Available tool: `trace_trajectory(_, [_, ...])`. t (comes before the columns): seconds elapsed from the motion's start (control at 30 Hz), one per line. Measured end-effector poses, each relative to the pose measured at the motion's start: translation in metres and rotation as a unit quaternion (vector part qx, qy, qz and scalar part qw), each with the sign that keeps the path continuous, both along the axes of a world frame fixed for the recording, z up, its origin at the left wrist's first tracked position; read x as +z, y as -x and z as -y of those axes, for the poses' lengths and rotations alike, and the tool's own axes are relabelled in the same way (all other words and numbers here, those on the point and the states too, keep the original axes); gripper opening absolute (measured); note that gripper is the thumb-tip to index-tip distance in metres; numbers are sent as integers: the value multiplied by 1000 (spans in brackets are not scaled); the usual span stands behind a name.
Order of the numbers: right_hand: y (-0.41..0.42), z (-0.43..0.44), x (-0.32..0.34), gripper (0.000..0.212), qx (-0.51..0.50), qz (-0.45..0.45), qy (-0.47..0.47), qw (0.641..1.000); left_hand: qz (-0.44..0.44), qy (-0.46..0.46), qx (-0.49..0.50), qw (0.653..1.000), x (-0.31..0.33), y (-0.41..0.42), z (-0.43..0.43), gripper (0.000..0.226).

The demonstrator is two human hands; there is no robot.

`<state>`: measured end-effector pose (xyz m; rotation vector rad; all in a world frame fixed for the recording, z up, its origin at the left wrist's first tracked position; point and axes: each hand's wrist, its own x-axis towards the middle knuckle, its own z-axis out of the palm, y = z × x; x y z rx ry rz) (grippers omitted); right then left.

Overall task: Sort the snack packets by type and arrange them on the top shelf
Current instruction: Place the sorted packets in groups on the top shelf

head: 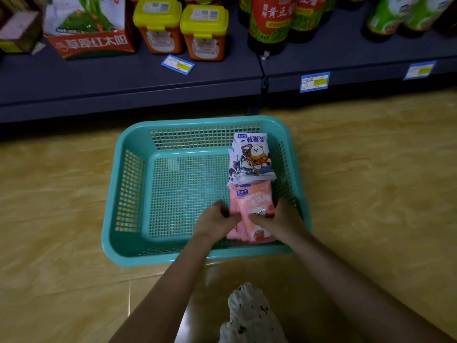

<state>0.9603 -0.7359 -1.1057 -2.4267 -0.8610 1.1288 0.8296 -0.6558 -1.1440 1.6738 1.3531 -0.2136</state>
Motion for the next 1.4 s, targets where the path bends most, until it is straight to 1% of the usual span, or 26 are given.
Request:
trace_trajectory(0.13, [-3, -2, -4, 62, -8, -33, 10, 999, 16, 24, 19, 999, -1, 2, 0, 38])
trace_trajectory(0.2, [-4, -2, -4, 66, -23, -64, 3, 998, 24, 41, 36, 998, -1, 1, 0, 36])
trace_trajectory(0.27, [-4, -1, 0, 66, -39, -91, -11, 995, 49, 66, 65, 994, 0, -1, 0, 31])
trace_trajectory(0.33, [-6, 4, 10, 58, -49, -112, -37, 992, 87, 101, 89, 987, 6, -5, 2, 24])
trace_trajectory(0.43, [-16, 18, 30, 27, -101, -168, -98, 976, 139, 157, 104, 972, 13, -14, 10, 27])
trace_trajectory(0.47, [-21, 23, 36, 25, -126, -186, -116, 968, 141, 171, 113, 968, 13, -18, 12, 25])
trace_trajectory(0.53, [-33, 33, 42, 28, -167, -201, -128, 957, 126, 175, 132, 967, 7, -25, 13, 27])
trace_trajectory(0.6, [-42, 39, 46, 35, -189, -211, -125, 951, 88, 163, 138, 973, 3, -31, 14, 40])
trace_trajectory(0.67, [-48, 42, 49, 33, -212, -225, -130, 942, 69, 167, 152, 972, 0, -35, 13, 54])
trace_trajectory(0.8, [-56, 45, 51, 37, -234, -237, -130, 934, 93, 219, 173, 956, 3, -41, 13, 45])
trace_trajectory(0.9, [-58, 48, 52, 36, -246, -250, -137, 926, 118, 243, 185, 945, 7, -38, 11, 45])
trace_trajectory(1.0, [-59, 45, 54, 36, -250, -275, -144, 917, 131, 272, 167, 939, 13, -31, 7, 44])
trace_trajectory(1.03, [-59, 43, 55, 37, -251, -287, -148, 913, 135, 287, 166, 934, 17, -28, 5, 41])
trace_trajectory(1.13, [-56, 35, 57, 34, -261, -307, -161, 901, 154, 321, 169, 919, 30, -19, -2, 22])
trace_trajectory(1.2, [-51, 30, 62, 42, -266, -308, -159, 899, 162, 322, 174, 916, 45, -13, -8, 16])
trace_trajectory(1.27, [-45, 25, 77, 48, -266, -304, -153, 902, 176, 327, 185, 910, 65, -2, -11, 17])
trace_trajectory(1.37, [-35, 19, 122, 33, -256, -304, -147, 906, 199, 308, 207, 907, 117, 20, -10, 33])
trace_trajectory(1.4, [-31, 17, 143, 32, -254, -301, -146, 908, 213, 297, 224, 904, 140, 28, -8, 36])
